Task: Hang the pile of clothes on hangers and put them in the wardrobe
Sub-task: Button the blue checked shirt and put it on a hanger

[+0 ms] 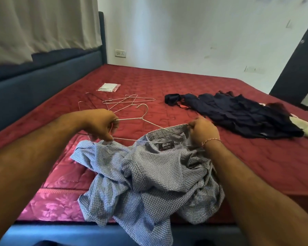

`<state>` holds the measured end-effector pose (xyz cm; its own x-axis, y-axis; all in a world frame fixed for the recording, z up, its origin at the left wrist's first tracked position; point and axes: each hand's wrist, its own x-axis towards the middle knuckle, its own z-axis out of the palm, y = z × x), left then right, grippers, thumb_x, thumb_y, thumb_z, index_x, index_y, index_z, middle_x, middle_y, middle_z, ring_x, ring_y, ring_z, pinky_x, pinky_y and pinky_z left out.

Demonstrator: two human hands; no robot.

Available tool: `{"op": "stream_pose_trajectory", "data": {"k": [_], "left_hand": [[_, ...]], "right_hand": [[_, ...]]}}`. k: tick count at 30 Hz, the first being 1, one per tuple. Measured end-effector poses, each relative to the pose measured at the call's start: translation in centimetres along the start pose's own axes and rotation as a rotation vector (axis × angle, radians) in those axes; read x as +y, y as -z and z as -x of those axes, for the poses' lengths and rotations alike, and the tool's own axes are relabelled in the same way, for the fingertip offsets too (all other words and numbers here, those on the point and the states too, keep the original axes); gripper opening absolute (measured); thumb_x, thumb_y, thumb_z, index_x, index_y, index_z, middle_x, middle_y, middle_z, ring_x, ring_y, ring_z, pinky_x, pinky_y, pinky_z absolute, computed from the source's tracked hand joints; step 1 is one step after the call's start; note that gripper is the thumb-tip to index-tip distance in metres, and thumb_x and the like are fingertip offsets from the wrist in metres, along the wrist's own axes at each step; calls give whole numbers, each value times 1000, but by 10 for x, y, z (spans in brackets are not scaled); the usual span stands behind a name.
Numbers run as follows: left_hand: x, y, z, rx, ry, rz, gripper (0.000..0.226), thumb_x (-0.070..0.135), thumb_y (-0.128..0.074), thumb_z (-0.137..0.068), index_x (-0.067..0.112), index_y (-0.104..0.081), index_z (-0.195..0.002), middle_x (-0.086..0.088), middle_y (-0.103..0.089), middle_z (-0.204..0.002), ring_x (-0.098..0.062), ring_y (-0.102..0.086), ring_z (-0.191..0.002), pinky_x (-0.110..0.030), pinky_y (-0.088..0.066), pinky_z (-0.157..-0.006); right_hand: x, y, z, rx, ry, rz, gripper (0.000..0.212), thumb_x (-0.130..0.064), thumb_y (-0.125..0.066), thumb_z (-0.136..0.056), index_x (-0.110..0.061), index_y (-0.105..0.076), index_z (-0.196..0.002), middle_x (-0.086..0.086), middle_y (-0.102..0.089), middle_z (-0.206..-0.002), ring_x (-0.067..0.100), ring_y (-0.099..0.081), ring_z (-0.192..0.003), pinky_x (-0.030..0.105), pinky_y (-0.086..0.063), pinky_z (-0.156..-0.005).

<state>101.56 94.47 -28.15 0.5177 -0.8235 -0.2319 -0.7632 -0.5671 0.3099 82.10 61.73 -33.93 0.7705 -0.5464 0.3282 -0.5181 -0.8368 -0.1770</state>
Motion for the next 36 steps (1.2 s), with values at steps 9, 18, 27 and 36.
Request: {"op": "stream_pose_trajectory", "data": {"k": [9,18,27,36], "left_hand": [[33,-17,-38,304,-181,-77,27,19,-88,-72,27,-63,-77,10,-65,-70,-5,-61,-63,-25,-46,-59],[113,-43,-71,329,-153,173,20,5,-81,-80,13,-63,-79,-3,-70,-73,-6,-67,-48,-21,-52,-46],[110,-73,-67,939,-44,432,25,49,-71,-90,27,-61,-93,12,-62,-89,-7,-59,-77,-26,-46,-62],[123,-139,-81,423,214,631,22,43,-72,-91,22,-71,-83,3,-71,-80,-15,-66,-70,-28,-50,-61]], "right_hand": [[-18,37,-12,232,97,-328,20,-32,-62,-99,-23,-79,-104,2,-73,-98,23,-67,-94,35,-54,-81],[-20,40,-4,38,140,-503,40,-71,-48,-88,-40,-70,-99,-21,-69,-89,9,-64,-98,58,-36,-113],[-16,9,3,212,-239,-731,31,-57,-70,-86,-30,-71,-71,-16,-72,-77,12,-68,-89,40,-47,-97],[9,-6,-2,281,-504,-1102,35,-33,-65,-98,-16,-67,-67,0,-57,-67,22,-53,-74,39,-45,-74]]}}
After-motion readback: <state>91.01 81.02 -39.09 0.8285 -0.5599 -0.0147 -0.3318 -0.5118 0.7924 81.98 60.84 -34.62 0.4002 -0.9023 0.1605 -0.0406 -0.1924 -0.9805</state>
